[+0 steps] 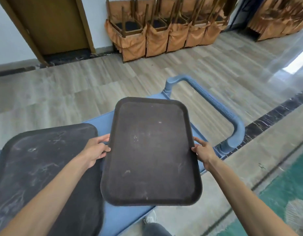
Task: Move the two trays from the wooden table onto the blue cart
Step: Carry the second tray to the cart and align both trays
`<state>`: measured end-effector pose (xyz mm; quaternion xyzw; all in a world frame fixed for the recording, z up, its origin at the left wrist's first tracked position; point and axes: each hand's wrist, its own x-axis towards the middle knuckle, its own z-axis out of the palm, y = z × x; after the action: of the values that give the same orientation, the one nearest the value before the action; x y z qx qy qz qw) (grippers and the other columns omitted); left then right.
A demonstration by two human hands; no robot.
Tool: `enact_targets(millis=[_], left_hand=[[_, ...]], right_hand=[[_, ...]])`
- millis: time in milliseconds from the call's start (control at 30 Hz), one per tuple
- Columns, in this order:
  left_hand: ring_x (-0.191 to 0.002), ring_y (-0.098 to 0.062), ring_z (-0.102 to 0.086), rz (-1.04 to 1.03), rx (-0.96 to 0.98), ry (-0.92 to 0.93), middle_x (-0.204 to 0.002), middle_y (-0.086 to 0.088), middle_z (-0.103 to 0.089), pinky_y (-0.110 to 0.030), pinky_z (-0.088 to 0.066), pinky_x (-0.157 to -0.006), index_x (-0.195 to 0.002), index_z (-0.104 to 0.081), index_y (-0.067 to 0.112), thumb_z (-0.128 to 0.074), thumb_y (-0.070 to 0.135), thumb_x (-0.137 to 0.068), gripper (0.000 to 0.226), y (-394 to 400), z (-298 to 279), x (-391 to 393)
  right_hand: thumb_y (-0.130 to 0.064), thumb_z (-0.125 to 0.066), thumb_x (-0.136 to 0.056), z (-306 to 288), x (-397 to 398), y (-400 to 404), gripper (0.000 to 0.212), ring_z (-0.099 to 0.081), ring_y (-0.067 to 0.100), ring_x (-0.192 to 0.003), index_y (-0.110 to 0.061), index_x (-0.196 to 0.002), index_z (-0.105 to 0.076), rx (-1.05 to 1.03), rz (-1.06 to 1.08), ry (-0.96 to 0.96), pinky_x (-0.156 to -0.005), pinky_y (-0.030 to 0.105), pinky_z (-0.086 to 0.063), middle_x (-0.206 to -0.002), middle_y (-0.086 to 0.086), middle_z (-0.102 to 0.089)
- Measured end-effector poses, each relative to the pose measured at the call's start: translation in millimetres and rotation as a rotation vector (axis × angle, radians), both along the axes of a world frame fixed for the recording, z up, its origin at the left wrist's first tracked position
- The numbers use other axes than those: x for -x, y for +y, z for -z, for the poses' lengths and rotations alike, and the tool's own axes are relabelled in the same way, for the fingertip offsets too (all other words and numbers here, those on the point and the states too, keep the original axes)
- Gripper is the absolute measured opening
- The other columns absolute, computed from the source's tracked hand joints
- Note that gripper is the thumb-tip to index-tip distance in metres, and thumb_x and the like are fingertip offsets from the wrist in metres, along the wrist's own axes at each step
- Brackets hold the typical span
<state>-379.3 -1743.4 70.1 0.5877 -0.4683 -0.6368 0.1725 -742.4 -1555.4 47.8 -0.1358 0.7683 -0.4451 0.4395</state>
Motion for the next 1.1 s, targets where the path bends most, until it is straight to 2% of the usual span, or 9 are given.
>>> enact_targets(millis=[133, 200, 333, 433, 567, 733, 867, 1000, 1100], left_hand=[[-0.077, -0.017, -0.053, -0.066, -0.041, -0.045, -0.112, 0.011, -0.060, -0.029, -0.037, -0.061, -0.136, -0.056, 0.018, -0.051, -0.020, -0.083, 0.066, -34, 22, 44], [-0.081, -0.019, -0.051, -0.087, -0.062, -0.047, -0.116, 0.008, -0.059, -0.028, -0.037, -0.062, -0.138, -0.054, 0.016, -0.050, -0.021, -0.083, 0.066, -45, 33, 63], [-0.086, -0.019, -0.053, -0.111, -0.083, -0.064, -0.131, 0.000, -0.056, -0.027, -0.041, -0.066, -0.135, -0.058, 0.018, -0.050, -0.020, -0.083, 0.065, -55, 54, 86], [-0.087, -0.019, -0.055, -0.153, -0.097, -0.084, -0.128, 0.000, -0.055, -0.026, -0.041, -0.065, -0.132, -0.060, 0.020, -0.051, -0.020, -0.082, 0.064, -58, 64, 92], [-0.079, -0.015, -0.056, -0.162, -0.083, -0.104, -0.120, 0.005, -0.058, -0.025, -0.042, -0.064, -0.129, -0.061, 0.028, -0.054, -0.019, -0.081, 0.067, -59, 69, 92], [-0.082, -0.017, -0.051, -0.159, -0.085, -0.092, -0.121, 0.006, -0.056, -0.025, -0.039, -0.064, -0.132, -0.060, 0.023, -0.053, -0.018, -0.084, 0.064, -58, 72, 92], [-0.092, -0.011, -0.058, -0.144, -0.062, -0.110, -0.129, 0.007, -0.055, -0.024, -0.045, -0.075, -0.136, -0.057, 0.026, -0.053, -0.013, -0.086, 0.064, -54, 69, 92], [-0.086, -0.009, -0.058, -0.106, 0.013, -0.151, -0.119, 0.003, -0.058, -0.023, -0.045, -0.070, -0.138, -0.054, 0.019, -0.051, -0.014, -0.086, 0.062, -45, 59, 97], [-0.094, -0.014, -0.058, -0.088, 0.065, -0.166, -0.127, 0.001, -0.057, -0.028, -0.050, -0.076, -0.141, -0.051, 0.018, -0.056, -0.003, -0.089, 0.057, -32, 48, 91]], right_hand=[[0.011, -0.041, -0.094, 12, 47, -55, 0.057, -0.070, 0.013, -0.086, -0.016, -0.143, -0.052, -0.030, -0.044, -0.008, -0.078, 0.027, -0.055, -0.101, -0.004, -0.074], [0.013, -0.039, -0.094, 18, 64, -73, 0.057, -0.070, 0.017, -0.094, -0.016, -0.139, -0.057, -0.044, -0.053, -0.003, -0.086, 0.028, -0.055, -0.112, 0.002, -0.074], [0.015, -0.038, -0.090, 28, 95, -99, 0.060, -0.075, 0.015, -0.079, -0.022, -0.130, -0.062, -0.053, -0.063, 0.001, -0.067, 0.023, -0.060, -0.093, -0.001, -0.079], [0.014, -0.041, -0.089, 36, 107, -104, 0.062, -0.076, 0.023, -0.088, -0.022, -0.136, -0.060, -0.068, -0.091, -0.018, -0.089, 0.042, -0.060, -0.097, 0.003, -0.079], [0.013, -0.045, -0.089, 46, 111, -101, 0.063, -0.075, 0.025, -0.090, -0.021, -0.141, -0.056, -0.054, -0.087, -0.014, -0.096, 0.046, -0.056, -0.098, 0.003, -0.078], [0.012, -0.046, -0.090, 45, 112, -101, 0.062, -0.074, 0.026, -0.092, -0.020, -0.143, -0.055, -0.050, -0.080, -0.015, -0.099, 0.047, -0.054, -0.092, 0.001, -0.078], [0.012, -0.047, -0.090, 44, 111, -101, 0.063, -0.073, 0.026, -0.094, -0.019, -0.145, -0.052, -0.038, -0.106, 0.012, -0.100, 0.047, -0.053, -0.089, 0.001, -0.078], [0.009, -0.047, -0.092, 35, 102, -98, 0.057, -0.075, 0.020, -0.083, -0.021, -0.138, -0.057, -0.049, -0.106, 0.079, -0.089, 0.040, -0.058, -0.085, -0.003, -0.079], [-0.006, -0.055, -0.093, 24, 90, -97, 0.047, -0.071, 0.026, -0.095, -0.019, -0.139, -0.053, -0.090, -0.130, 0.203, -0.094, 0.046, -0.055, -0.108, 0.008, -0.075]])
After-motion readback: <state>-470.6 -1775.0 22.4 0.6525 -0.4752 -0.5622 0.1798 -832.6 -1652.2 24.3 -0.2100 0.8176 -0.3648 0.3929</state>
